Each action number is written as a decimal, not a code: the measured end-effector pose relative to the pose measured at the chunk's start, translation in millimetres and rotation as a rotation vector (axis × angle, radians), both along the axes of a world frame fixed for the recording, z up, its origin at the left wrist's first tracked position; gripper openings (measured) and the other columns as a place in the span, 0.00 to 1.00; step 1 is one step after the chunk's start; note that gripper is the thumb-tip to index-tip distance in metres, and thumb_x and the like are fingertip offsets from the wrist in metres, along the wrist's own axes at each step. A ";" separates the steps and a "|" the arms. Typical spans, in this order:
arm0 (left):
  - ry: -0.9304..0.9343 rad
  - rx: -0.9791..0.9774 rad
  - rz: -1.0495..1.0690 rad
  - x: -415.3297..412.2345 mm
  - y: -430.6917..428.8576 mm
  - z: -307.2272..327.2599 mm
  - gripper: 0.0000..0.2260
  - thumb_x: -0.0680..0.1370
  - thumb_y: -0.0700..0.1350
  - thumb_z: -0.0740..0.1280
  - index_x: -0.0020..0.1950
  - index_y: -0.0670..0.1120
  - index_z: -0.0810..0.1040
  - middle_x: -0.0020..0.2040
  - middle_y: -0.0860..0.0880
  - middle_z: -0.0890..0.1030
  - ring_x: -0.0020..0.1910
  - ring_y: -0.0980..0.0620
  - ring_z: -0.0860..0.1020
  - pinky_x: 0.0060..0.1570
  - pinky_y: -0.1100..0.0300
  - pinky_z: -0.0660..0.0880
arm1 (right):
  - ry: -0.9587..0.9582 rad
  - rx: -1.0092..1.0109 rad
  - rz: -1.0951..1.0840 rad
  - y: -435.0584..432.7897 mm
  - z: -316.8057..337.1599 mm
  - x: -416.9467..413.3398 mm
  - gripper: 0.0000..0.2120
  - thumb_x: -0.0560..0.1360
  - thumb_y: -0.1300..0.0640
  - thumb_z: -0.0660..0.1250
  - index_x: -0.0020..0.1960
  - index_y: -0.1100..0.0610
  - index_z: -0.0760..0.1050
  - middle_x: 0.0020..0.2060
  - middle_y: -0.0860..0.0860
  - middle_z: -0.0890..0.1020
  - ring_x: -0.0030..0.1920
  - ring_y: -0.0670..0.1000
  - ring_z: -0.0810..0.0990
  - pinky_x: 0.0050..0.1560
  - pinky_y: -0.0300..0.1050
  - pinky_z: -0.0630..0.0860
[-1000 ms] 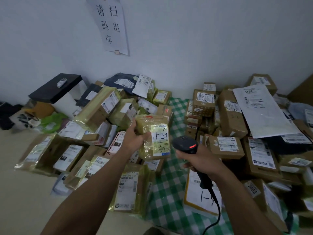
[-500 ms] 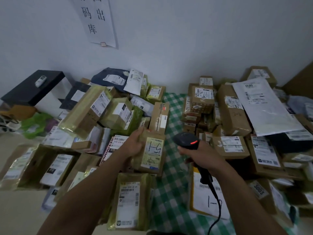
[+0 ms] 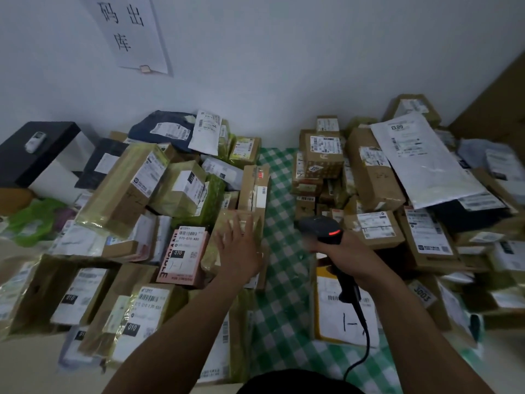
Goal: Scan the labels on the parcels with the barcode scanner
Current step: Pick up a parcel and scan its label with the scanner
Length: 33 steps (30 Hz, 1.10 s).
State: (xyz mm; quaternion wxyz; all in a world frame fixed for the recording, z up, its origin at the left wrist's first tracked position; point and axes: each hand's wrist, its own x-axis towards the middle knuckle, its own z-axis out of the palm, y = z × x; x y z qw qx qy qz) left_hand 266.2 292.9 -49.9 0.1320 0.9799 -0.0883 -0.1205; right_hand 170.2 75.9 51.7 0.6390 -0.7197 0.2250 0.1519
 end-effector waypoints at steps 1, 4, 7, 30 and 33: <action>-0.020 -0.023 0.007 -0.7 -3.2 1.6 0.40 0.80 0.59 0.65 0.83 0.53 0.44 0.84 0.43 0.44 0.82 0.39 0.42 0.78 0.34 0.42 | -0.010 0.003 -0.010 -3.4 1.9 -4.3 0.10 0.77 0.47 0.74 0.57 0.44 0.80 0.50 0.51 0.86 0.44 0.52 0.87 0.40 0.44 0.78; -0.095 -0.163 -0.060 -10.2 -23.4 12.9 0.38 0.80 0.55 0.67 0.83 0.51 0.48 0.84 0.47 0.47 0.83 0.45 0.43 0.81 0.42 0.45 | -0.008 0.019 -0.056 -15.8 4.1 -21.4 0.08 0.77 0.47 0.74 0.55 0.42 0.79 0.50 0.49 0.87 0.44 0.51 0.85 0.43 0.46 0.77; -0.080 -0.406 -0.133 -26.1 -63.1 29.3 0.32 0.80 0.55 0.70 0.81 0.53 0.61 0.83 0.53 0.55 0.82 0.51 0.52 0.78 0.53 0.53 | -0.011 0.024 -0.148 -33.0 4.2 -42.2 0.10 0.78 0.51 0.74 0.58 0.48 0.80 0.48 0.50 0.88 0.40 0.49 0.85 0.39 0.45 0.76; 0.274 -0.842 -0.102 -44.1 -116.2 27.7 0.36 0.64 0.41 0.85 0.66 0.53 0.72 0.62 0.54 0.79 0.58 0.62 0.78 0.47 0.72 0.76 | -0.105 0.005 -0.478 -84.6 -0.6 -85.7 0.10 0.77 0.51 0.75 0.57 0.47 0.80 0.46 0.51 0.87 0.45 0.53 0.87 0.42 0.49 0.80; 0.303 -0.919 -0.031 -57.0 -97.8 30.1 0.29 0.69 0.38 0.81 0.63 0.58 0.72 0.59 0.57 0.80 0.56 0.66 0.78 0.43 0.76 0.74 | -0.098 -0.015 -0.386 -69.3 -1.2 -74.6 0.14 0.78 0.51 0.74 0.62 0.47 0.79 0.51 0.48 0.86 0.44 0.50 0.88 0.45 0.49 0.80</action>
